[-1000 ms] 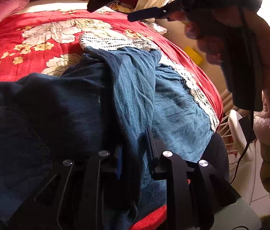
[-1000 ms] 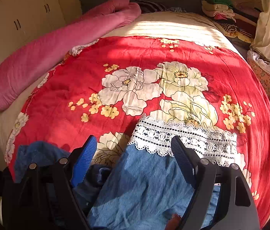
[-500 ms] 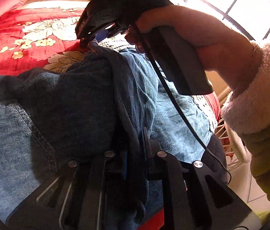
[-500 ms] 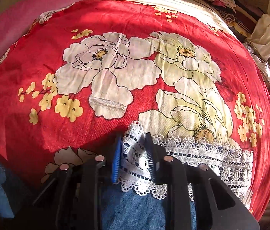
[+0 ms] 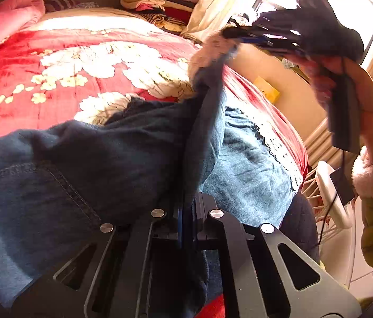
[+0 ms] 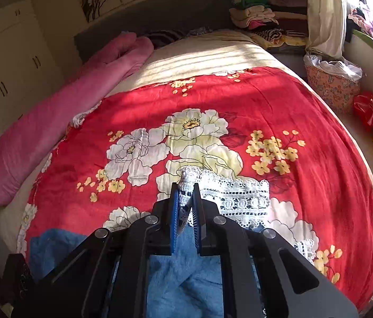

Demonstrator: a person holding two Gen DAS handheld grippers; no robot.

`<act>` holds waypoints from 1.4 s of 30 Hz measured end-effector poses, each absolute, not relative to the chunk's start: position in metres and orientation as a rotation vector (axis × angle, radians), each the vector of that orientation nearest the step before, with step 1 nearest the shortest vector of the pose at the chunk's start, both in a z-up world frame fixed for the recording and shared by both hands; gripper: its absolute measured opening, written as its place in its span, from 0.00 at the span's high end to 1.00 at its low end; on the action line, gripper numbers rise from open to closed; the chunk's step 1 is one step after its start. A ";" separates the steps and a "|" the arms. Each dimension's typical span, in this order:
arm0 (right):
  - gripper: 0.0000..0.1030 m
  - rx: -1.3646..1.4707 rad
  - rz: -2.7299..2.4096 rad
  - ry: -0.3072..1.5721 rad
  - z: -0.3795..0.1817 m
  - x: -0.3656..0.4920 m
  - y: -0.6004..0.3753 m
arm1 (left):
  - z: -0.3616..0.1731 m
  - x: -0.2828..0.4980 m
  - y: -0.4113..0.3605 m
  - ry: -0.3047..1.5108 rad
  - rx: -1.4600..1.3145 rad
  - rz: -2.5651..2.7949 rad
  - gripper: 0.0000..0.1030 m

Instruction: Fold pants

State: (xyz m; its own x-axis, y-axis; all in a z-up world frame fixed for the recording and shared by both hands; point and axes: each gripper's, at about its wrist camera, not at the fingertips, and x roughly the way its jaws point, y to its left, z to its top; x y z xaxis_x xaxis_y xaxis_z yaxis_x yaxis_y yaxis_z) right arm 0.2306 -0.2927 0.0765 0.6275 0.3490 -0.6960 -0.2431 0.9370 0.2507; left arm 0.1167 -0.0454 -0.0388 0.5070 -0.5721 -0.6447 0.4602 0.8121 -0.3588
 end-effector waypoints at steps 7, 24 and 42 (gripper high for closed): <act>0.91 0.269 0.339 0.805 0.070 0.163 -0.368 | -0.030 0.106 -0.050 0.786 -0.062 -0.618 1.00; 0.91 0.438 0.267 0.899 -0.028 0.042 -0.439 | -0.045 0.074 -0.089 0.844 0.146 -0.663 1.00; 0.91 0.410 0.242 0.915 -0.049 0.037 -0.451 | -0.049 0.054 -0.106 0.865 0.259 -0.643 0.99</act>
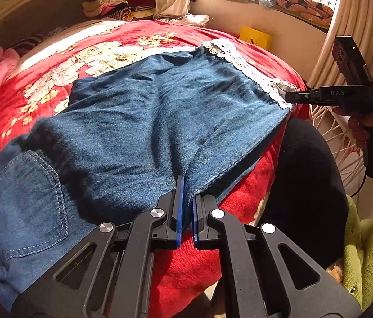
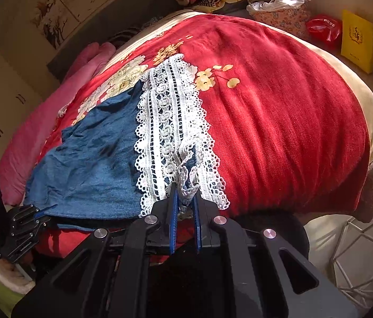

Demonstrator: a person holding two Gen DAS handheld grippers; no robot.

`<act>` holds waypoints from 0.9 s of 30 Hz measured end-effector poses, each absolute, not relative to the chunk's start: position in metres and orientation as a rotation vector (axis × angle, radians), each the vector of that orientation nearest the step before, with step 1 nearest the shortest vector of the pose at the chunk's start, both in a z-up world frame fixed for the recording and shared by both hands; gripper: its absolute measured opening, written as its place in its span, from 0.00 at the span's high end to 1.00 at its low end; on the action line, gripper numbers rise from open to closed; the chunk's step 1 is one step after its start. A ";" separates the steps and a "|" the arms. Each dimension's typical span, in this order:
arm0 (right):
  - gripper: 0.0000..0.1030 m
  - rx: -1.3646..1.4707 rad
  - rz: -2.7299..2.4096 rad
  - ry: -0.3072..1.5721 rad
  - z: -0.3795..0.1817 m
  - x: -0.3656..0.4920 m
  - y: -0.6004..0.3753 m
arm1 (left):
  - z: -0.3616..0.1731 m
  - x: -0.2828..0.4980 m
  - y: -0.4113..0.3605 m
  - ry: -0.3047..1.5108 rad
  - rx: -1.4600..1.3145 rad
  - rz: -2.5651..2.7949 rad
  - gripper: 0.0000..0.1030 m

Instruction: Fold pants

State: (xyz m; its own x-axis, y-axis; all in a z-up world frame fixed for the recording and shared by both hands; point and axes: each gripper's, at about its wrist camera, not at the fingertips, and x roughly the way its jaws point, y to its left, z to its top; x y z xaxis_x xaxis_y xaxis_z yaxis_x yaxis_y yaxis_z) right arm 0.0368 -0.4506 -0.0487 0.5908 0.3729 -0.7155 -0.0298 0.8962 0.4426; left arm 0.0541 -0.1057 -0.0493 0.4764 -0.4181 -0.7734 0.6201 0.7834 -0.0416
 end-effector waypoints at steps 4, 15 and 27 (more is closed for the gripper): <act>0.91 0.406 0.234 0.926 -0.052 0.037 -0.451 | -0.060 0.050 -0.110 0.889 0.286 -0.659 0.99; 0.63 0.454 0.166 0.864 -0.016 0.024 -0.465 | -0.059 0.040 -0.109 0.881 0.259 -0.694 0.72; 0.60 0.382 0.348 0.942 -0.031 0.049 -0.396 | -0.046 0.055 -0.086 0.888 0.135 -0.581 0.72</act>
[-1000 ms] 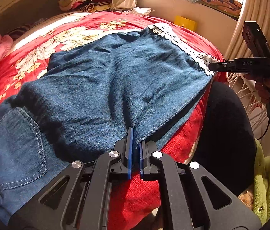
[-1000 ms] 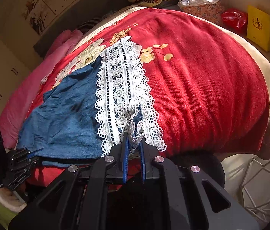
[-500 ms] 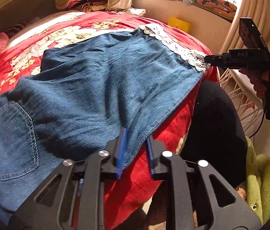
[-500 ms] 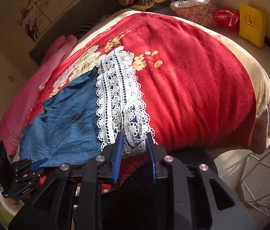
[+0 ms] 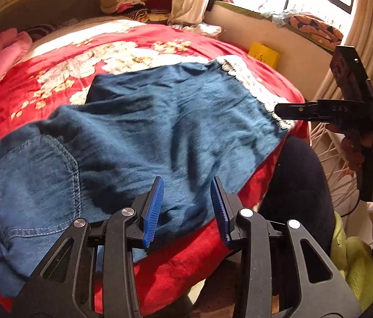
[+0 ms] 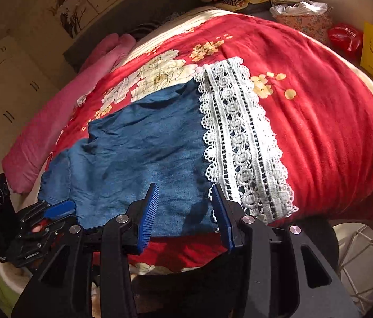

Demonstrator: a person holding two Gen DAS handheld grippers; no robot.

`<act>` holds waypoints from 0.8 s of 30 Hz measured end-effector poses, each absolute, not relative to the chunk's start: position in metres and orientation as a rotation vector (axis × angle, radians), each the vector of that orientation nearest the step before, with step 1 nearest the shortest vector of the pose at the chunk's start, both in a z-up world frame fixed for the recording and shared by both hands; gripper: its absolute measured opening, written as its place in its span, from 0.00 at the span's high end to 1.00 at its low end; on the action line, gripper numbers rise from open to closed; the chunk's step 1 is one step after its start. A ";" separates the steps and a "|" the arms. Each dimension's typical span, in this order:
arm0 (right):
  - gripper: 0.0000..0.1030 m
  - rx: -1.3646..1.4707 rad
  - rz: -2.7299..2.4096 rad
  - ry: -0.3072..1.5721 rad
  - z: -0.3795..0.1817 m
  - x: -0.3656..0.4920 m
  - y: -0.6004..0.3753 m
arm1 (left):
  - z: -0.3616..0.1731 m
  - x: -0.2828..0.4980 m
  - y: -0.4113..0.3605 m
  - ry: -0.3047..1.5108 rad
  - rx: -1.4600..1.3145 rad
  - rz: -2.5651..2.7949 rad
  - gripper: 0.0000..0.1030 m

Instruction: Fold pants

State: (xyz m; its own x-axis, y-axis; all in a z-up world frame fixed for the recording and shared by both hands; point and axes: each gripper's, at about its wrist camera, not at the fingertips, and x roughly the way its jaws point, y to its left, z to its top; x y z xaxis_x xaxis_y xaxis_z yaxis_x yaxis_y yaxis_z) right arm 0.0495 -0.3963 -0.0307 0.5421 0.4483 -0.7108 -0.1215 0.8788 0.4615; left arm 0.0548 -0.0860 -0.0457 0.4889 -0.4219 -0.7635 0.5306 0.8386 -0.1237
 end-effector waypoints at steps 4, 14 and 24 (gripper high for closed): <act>0.59 0.368 0.337 0.993 -0.051 0.054 -0.392 | -0.070 0.070 -0.078 0.961 0.081 -0.553 0.72; 0.45 0.363 0.370 0.877 -0.020 0.057 -0.408 | -0.020 0.085 -0.065 0.885 0.009 -0.592 0.53; 0.41 0.497 0.372 0.856 -0.009 0.145 -0.470 | -0.006 0.188 -0.065 0.934 0.049 -0.489 0.46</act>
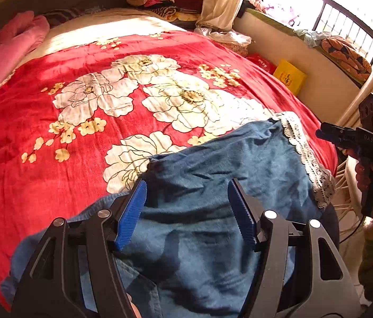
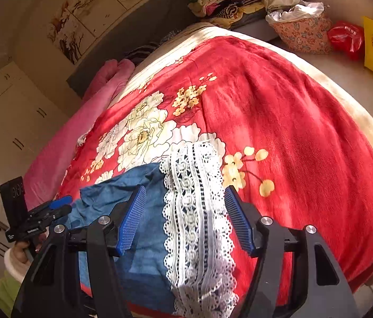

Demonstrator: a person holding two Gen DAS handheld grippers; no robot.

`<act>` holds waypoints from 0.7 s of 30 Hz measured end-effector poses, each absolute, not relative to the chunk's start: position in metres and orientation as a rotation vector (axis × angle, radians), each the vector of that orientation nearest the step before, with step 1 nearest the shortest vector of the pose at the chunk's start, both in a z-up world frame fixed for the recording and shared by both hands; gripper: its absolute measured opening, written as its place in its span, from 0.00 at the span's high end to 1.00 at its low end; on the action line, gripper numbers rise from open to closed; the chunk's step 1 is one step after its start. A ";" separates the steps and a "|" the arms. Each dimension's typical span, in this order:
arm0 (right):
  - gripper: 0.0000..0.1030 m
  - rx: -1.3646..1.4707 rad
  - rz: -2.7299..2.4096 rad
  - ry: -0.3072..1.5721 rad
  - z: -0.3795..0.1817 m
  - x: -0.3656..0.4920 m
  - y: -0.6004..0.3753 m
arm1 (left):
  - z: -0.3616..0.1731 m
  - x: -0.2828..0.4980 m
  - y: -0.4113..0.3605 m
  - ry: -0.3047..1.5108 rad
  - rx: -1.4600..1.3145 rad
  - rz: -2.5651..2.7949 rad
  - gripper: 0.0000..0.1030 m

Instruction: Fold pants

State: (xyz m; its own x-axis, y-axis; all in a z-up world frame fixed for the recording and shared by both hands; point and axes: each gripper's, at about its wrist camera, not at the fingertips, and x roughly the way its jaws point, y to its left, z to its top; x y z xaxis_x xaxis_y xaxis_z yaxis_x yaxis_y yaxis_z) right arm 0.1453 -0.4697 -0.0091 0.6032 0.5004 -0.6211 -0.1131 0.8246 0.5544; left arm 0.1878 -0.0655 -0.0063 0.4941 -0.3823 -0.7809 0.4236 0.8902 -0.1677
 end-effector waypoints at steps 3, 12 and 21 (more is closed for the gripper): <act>0.40 0.463 0.369 0.896 -0.020 0.172 -0.468 | -0.020 0.209 -0.061 0.989 0.047 -0.459 0.46; 0.52 0.414 0.434 0.973 -0.053 0.219 -0.442 | -0.060 0.246 -0.068 1.124 0.061 -0.448 0.49; 0.81 0.373 0.502 0.904 -0.041 0.191 -0.428 | -0.051 0.232 -0.086 1.126 0.073 -0.503 0.93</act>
State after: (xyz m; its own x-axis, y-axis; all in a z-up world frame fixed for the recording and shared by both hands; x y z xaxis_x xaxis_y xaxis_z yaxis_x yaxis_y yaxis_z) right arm 0.1910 -0.4284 -0.0409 0.5173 0.5590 -0.6480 -0.2546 0.8234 0.5071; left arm 0.2318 -0.0857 -0.0508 0.3314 -0.3483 -0.8768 0.4207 0.8864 -0.1932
